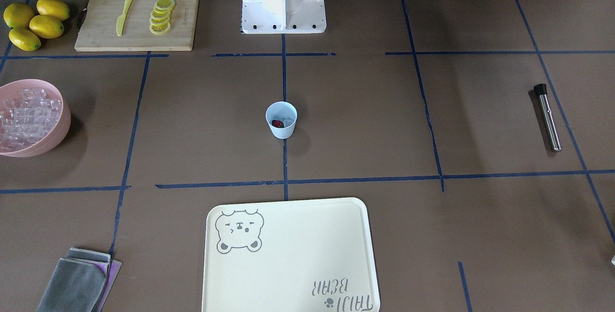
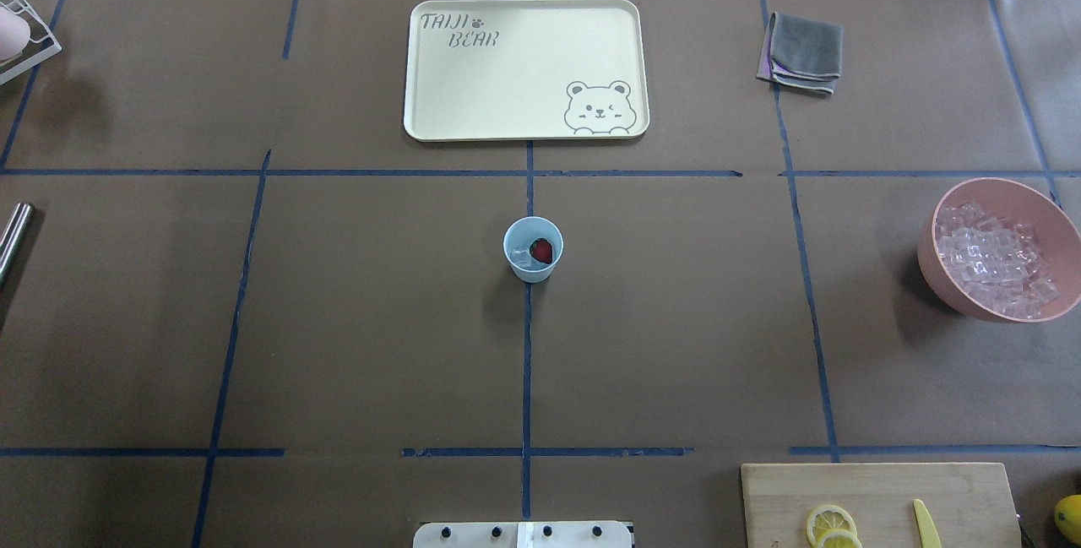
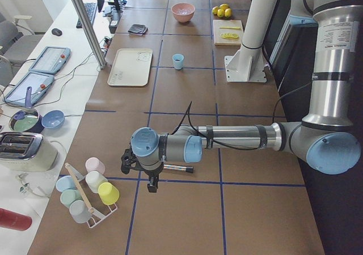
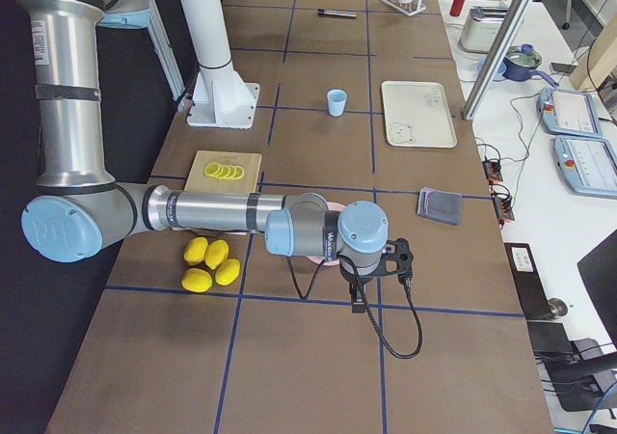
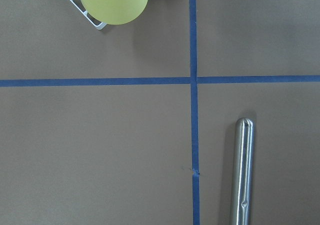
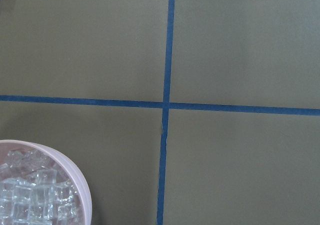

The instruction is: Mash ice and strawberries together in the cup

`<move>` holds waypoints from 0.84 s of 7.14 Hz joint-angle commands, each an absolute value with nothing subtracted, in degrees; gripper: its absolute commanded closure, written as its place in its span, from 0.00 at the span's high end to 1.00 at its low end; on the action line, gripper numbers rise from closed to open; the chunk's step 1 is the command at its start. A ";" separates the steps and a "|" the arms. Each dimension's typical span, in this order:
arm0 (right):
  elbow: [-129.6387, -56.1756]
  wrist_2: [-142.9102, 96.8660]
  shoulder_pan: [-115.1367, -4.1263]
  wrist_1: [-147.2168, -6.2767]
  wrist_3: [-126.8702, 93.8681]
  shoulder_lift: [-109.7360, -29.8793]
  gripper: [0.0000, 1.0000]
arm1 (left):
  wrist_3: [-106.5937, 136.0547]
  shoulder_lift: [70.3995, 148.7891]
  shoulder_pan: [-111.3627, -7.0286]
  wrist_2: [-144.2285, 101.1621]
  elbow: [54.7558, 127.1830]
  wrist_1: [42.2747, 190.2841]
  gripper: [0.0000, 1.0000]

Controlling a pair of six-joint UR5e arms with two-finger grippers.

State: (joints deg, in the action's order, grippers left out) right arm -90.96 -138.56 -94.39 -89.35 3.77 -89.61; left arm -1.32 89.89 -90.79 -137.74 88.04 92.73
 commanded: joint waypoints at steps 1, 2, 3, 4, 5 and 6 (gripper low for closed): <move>-90.97 -138.52 -94.39 -89.30 3.78 -89.47 1.00 | -1.32 89.82 -90.79 -137.72 88.07 92.72 1.00; -90.97 -138.52 -94.39 -89.30 3.78 -89.47 1.00 | -1.32 89.82 -90.79 -137.64 88.07 92.72 1.00; -90.97 -138.52 -94.39 -89.30 3.87 -89.47 1.00 | -1.32 89.82 -90.79 -137.64 87.98 92.72 1.00; -90.97 -138.43 -94.39 -89.30 3.87 -89.47 1.00 | -1.32 89.91 -90.79 -137.55 87.98 92.72 1.00; -90.97 -138.43 -94.39 -89.30 3.87 -89.39 1.00 | -1.41 89.91 -90.70 -137.46 87.80 92.81 1.00; -90.97 -138.43 -94.39 -89.30 3.87 -89.38 1.00 | -1.41 90.00 -90.70 -137.46 87.63 92.81 1.00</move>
